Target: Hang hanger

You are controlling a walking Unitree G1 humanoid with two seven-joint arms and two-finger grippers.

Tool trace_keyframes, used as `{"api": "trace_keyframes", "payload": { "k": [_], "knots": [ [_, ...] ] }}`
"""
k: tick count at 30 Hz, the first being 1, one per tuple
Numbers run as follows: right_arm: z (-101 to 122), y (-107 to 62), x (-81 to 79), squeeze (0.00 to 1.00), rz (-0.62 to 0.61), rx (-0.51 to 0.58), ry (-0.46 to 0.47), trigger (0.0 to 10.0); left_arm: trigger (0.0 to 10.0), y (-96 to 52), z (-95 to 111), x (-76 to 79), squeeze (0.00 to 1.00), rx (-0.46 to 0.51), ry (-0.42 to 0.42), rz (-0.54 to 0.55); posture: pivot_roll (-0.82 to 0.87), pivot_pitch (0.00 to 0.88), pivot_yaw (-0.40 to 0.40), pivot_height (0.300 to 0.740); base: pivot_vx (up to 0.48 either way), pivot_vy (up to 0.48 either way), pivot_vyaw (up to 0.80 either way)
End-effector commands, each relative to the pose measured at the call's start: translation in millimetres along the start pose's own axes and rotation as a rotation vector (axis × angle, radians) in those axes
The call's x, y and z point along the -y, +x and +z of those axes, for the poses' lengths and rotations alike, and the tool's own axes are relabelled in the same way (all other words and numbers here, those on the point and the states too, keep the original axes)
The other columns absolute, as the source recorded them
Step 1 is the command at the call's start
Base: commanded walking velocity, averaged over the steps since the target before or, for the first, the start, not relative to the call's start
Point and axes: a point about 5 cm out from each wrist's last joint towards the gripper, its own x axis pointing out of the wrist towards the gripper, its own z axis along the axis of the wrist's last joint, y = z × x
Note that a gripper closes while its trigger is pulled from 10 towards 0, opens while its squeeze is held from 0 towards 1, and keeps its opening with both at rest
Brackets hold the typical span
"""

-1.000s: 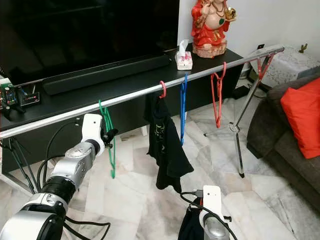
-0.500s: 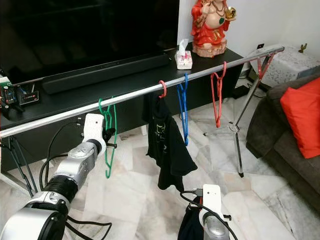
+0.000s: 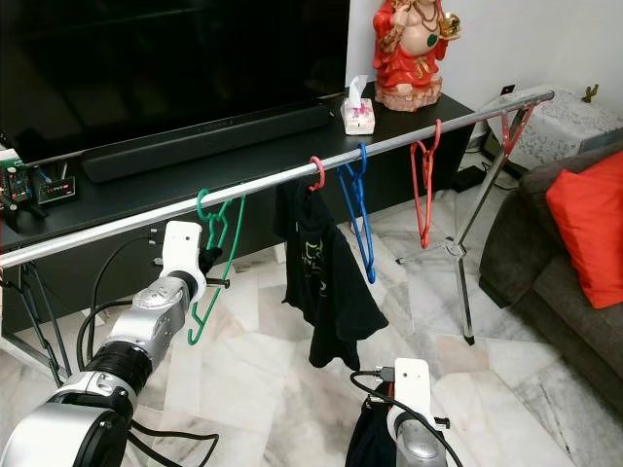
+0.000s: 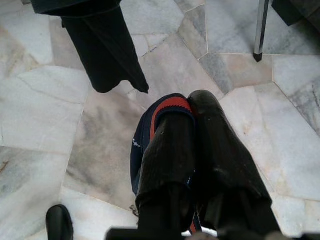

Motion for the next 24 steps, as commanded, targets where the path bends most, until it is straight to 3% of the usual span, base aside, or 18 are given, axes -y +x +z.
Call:
{"api": "trace_keyframes", "payload": {
  "k": [1, 7, 8, 10, 11, 17, 20, 24],
  "knots": [
    [7.3, 1.7, -2.7, 0.00, 0.008, 0.029, -0.002, 10.0, 0.0, -0.2, 5.8, -3.8, 0.00, 0.035, -0.002, 0.025, -0.11, 0.000, 0.023, 0.740, 0.000, 0.000, 0.00],
    [7.5, 1.7, -2.7, 0.00, 0.008, 0.032, -0.002, 10.0, 0.0, -6.5, 11.9, -11.1, 0.00, 0.112, 0.004, 0.044, -0.10, 0.000, 0.023, 0.740, 0.000, 0.000, 0.00],
    [7.5, 1.7, -2.5, 0.00, 0.008, 0.033, -0.003, 10.0, 2.2, -11.6, 11.0, -15.6, 0.00, 0.136, 0.014, 0.041, -0.10, 0.000, 0.023, 0.740, 0.000, 0.000, 0.00],
    [7.5, 1.7, -2.4, 0.00, 0.008, 0.034, -0.004, 10.0, 2.8, -13.9, 10.0, -17.4, 0.00, 0.144, 0.026, 0.039, -0.10, 0.000, 0.022, 0.740, 0.000, 0.000, 0.00],
    [7.3, 1.5, -1.9, 0.00, 0.007, 0.034, -0.004, 10.0, 10.0, -20.2, 6.4, -21.1, 0.00, 0.157, 0.051, 0.024, -0.10, 0.000, 0.021, 0.740, 0.000, 0.000, 0.00],
    [6.6, 1.0, -0.5, 0.00, 0.007, 0.040, -0.005, 10.0, 10.0, -38.6, -7.6, -27.8, 0.00, 0.170, 0.112, -0.016, -0.09, 0.000, 0.019, 0.740, 0.000, 0.000, 0.00],
    [10.8, 1.2, 2.1, 0.00, 0.006, 0.073, -0.017, 10.0, 10.0, -59.4, -29.7, -38.8, 0.00, 0.145, 0.150, -0.024, -0.09, 0.000, 0.018, 0.740, 0.000, 0.000, 0.00],
    [16.2, 1.6, 5.4, 0.00, 0.005, 0.108, -0.021, 10.0, 10.0, -73.6, -46.6, -44.9, 0.00, 0.109, 0.179, -0.036, -0.08, 0.000, 0.015, 0.740, 0.000, 0.000, 0.00]
  ]
}}
